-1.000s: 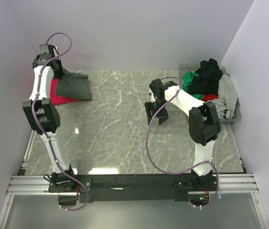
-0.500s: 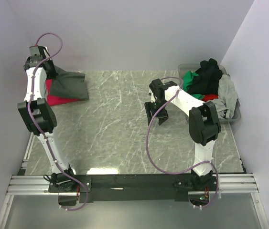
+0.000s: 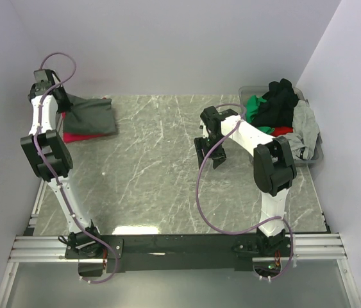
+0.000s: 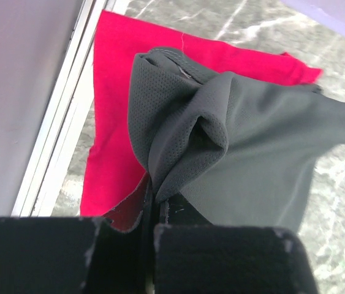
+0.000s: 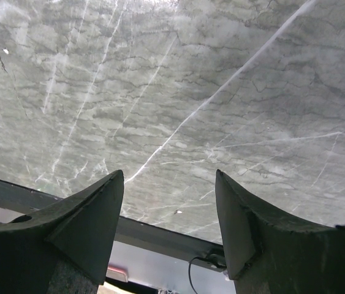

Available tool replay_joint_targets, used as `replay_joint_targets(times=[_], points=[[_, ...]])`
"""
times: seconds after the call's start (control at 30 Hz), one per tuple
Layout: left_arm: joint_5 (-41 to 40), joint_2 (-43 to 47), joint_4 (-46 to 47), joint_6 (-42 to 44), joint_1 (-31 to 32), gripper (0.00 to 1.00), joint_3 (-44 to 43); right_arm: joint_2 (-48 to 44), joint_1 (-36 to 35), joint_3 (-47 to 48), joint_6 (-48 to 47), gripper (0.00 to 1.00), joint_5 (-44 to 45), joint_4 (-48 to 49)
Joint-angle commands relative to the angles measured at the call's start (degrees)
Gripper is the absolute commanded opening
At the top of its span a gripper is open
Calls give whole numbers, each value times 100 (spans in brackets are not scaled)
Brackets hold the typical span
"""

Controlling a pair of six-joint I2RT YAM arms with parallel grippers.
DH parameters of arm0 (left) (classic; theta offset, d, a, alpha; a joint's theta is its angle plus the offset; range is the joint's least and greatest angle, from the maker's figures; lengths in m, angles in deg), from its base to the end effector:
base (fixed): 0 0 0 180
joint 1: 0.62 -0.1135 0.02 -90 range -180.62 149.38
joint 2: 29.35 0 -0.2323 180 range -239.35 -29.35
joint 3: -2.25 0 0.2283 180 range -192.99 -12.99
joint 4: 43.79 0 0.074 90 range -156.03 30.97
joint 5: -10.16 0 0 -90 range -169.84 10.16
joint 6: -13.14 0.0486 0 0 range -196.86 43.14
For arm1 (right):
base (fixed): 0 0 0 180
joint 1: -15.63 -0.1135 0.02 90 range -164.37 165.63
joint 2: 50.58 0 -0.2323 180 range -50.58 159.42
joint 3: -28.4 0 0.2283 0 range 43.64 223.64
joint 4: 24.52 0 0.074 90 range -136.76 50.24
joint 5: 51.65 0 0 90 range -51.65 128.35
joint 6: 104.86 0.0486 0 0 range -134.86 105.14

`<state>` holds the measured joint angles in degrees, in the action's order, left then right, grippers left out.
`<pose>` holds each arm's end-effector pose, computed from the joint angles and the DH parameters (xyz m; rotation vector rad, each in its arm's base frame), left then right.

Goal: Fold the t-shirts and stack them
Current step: Neatly place the folded tshirt to the corner, then reset both grippers

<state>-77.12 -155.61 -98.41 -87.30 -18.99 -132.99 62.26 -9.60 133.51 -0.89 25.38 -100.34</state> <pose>0.4454 0.1455 0.2488 -0.5665 2.2974 0.0107 0.3120 0.1591 0.1763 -0.3226 3.0706 0.3890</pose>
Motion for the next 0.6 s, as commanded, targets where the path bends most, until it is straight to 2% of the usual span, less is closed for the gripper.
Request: replay_joint_targets(times=[0.0,0.07,0.1,0.17,0.2,0.23,0.3,0.57], points=[[27,-223,439,-152,-105,2,-14,-51,10,93,-71,68,-12,-103],[-96,-373,378,-204,-123,17,-267,-51,10,84,-71,68,-21,-121],[-149,-495,308,-239,-123,42,-356,-60,1,101,-62,68,-12,-121],[-254,-540,273,-371,-132,65,-523,-130,1,101,-44,68,-4,-95],[-255,-488,290,-406,-132,81,-524,-165,-8,101,-27,69,-4,-69],[-255,-418,377,-494,-140,87,-489,-200,-8,93,-9,69,23,-42],[-255,-129,535,-582,-132,99,-261,-323,1,84,26,69,58,2],[-360,917,861,-951,289,99,837,-859,1,-30,289,69,181,379]])
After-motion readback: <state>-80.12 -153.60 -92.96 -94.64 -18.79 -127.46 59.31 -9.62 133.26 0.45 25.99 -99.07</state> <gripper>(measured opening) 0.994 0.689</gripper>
